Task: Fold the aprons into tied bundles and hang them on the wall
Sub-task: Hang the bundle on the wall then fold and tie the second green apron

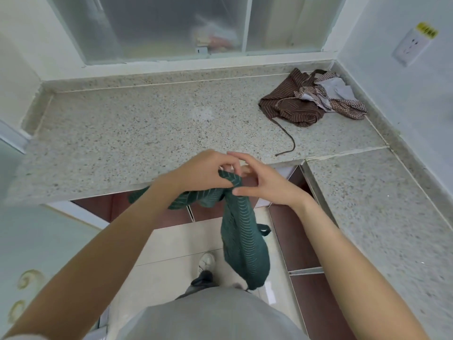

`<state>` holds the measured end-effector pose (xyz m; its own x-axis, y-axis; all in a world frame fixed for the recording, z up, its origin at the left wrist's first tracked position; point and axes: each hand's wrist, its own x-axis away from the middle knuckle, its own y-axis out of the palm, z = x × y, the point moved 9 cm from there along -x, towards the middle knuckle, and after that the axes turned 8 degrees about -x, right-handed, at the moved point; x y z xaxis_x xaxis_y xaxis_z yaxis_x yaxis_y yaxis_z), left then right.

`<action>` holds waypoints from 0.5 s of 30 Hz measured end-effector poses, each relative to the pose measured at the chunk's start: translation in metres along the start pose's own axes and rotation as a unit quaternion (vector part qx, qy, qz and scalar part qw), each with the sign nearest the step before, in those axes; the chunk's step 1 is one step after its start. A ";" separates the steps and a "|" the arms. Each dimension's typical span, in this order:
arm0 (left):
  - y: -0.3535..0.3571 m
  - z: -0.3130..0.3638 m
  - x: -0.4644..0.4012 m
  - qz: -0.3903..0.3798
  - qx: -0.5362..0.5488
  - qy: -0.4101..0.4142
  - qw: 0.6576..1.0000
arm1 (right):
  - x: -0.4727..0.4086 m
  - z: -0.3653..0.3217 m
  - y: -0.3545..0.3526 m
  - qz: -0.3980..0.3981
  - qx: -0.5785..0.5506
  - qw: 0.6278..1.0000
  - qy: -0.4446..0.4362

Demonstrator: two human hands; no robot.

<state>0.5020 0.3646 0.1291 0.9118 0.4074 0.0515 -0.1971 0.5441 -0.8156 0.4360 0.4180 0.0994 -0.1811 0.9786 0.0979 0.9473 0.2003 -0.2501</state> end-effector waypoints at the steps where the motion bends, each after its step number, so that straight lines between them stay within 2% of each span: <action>1: -0.006 -0.005 0.002 0.009 0.014 -0.017 1.000 | -0.004 0.001 0.002 -0.001 -0.024 1.000 0.011; 2: -0.009 -0.012 0.005 0.007 0.030 -0.036 0.999 | -0.006 0.002 0.001 0.006 -0.030 0.999 0.017; 4: -0.010 -0.028 0.014 -0.026 0.048 -0.077 0.996 | -0.012 0.002 -0.002 0.024 0.030 0.999 0.004; 7: 0.002 -0.061 0.029 -0.103 -0.019 -0.134 0.985 | -0.016 -0.002 -0.009 0.061 0.080 0.994 -0.033; 9: 0.001 -0.079 0.038 -0.069 -0.027 -0.150 0.986 | -0.015 0.003 -0.019 0.105 0.083 0.990 -0.036; 11: -0.006 -0.096 0.047 0.010 0.011 -0.173 0.985 | -0.011 0.016 -0.033 0.145 0.086 0.986 -0.014; 13: -0.009 -0.099 0.054 0.075 0.091 -0.192 0.974 | -0.008 0.026 -0.038 0.154 0.099 0.983 0.005; 15: -0.005 -0.086 0.054 0.102 0.170 -0.188 0.962 | -0.007 0.029 -0.035 0.136 0.124 0.983 0.020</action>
<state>0.5833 0.3211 0.0862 0.6592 0.7329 0.1684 -0.5225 0.6074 -0.5983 0.3962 0.4057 0.0798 0.0845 0.9959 0.0323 0.8652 -0.0573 -0.4982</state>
